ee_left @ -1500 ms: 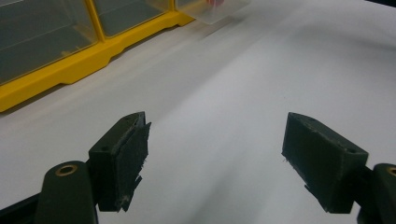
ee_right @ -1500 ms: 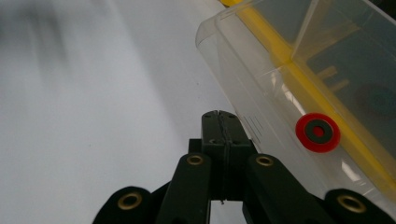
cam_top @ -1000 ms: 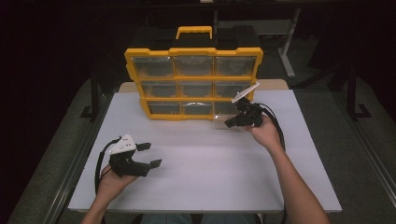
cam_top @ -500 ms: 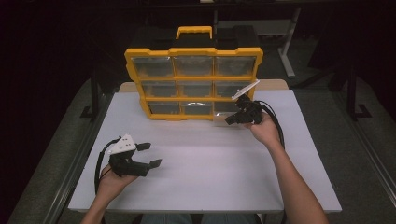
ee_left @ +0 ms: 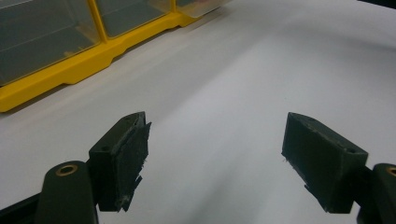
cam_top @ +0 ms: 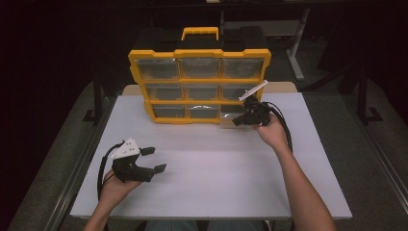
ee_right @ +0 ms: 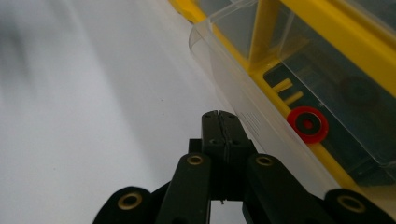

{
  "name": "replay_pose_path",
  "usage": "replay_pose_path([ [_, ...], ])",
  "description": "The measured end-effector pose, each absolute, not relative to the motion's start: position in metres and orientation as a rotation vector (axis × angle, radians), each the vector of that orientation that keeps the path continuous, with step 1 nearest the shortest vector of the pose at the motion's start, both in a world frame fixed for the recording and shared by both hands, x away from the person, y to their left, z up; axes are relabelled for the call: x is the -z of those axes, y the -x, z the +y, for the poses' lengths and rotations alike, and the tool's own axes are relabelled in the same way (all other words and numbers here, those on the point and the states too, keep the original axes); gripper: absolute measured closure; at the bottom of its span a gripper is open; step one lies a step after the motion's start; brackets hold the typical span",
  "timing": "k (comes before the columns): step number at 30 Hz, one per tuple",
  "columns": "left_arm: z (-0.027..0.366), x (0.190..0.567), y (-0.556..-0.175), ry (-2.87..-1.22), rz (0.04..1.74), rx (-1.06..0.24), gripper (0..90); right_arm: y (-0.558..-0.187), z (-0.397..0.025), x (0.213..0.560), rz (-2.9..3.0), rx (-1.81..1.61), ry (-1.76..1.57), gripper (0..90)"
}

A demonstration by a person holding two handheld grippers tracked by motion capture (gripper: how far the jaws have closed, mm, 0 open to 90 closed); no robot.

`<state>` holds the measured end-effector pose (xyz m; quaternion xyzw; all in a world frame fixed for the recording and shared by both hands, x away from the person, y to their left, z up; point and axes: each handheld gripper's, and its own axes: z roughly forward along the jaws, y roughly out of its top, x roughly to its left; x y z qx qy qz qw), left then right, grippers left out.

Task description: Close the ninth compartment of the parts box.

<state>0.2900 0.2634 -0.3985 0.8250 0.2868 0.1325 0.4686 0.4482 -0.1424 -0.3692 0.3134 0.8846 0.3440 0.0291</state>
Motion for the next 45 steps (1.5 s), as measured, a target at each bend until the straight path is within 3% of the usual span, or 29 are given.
replay_pose_path([
  [45,0.263,0.399,-0.290,-2.024,0.709,-0.321,22.4,-0.460,-0.144,0.368,2.590,-0.983,-0.999,88.9],
])
